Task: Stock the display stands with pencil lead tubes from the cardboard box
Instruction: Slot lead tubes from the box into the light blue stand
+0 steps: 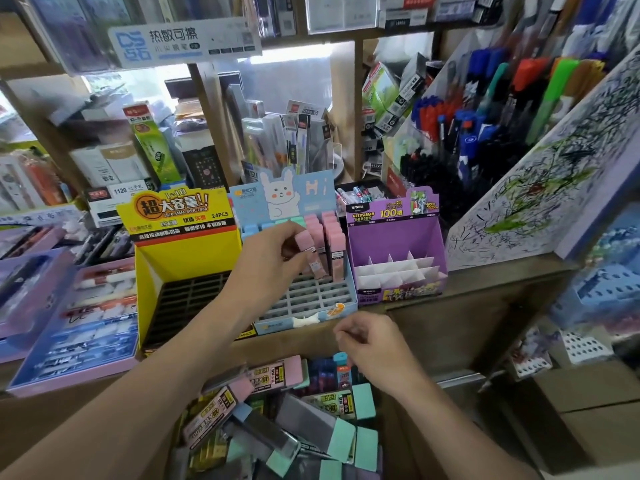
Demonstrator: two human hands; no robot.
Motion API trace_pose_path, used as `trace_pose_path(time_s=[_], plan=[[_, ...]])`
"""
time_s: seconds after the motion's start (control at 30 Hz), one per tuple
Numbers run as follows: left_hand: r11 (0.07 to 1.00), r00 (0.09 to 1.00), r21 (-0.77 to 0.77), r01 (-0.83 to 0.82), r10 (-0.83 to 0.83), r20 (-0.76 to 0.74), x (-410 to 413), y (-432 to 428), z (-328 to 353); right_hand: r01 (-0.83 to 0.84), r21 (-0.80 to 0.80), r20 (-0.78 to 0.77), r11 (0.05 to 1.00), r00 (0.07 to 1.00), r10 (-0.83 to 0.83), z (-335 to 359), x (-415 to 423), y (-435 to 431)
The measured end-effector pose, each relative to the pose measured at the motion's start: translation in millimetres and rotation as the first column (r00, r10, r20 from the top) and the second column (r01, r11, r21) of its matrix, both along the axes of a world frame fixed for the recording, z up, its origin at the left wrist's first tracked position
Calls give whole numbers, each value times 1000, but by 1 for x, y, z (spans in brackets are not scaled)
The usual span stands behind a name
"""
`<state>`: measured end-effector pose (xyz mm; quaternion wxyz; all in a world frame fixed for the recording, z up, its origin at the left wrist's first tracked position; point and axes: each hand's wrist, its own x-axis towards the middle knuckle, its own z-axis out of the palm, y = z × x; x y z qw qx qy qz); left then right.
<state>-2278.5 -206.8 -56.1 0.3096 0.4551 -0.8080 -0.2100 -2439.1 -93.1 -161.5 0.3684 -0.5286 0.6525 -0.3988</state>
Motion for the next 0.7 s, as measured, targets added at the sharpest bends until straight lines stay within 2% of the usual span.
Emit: trace_pose_path(time_s=[0.33,0.7], plan=[[998,997,66,14,-9,-74,-5,-2,-6,-16,8,-18,1000,1000,16,0,-1,1],[1000,999,5,-4,3,46,-6,-4,-7,-25,4,-21,1000,999,25,-1,-1,1]])
